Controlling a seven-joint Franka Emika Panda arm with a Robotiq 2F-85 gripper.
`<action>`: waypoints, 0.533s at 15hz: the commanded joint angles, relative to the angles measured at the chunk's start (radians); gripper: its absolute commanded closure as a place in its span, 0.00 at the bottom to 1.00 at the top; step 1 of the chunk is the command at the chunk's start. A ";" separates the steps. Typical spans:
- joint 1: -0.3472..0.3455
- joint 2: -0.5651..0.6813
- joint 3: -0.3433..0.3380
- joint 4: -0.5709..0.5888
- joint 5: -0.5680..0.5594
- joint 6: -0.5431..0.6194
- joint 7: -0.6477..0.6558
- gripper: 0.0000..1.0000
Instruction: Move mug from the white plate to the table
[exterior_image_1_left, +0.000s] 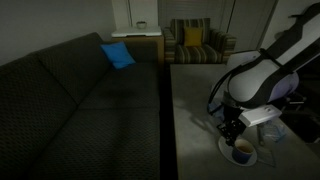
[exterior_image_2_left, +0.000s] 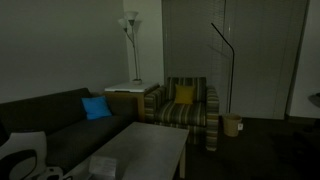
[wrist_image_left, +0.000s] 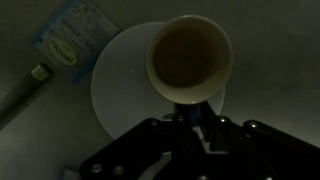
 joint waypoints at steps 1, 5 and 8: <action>0.014 -0.034 -0.013 -0.041 -0.002 -0.017 0.025 0.98; 0.012 -0.035 -0.011 -0.044 -0.002 -0.017 0.025 0.97; 0.014 -0.036 -0.013 -0.045 -0.003 -0.022 0.028 0.97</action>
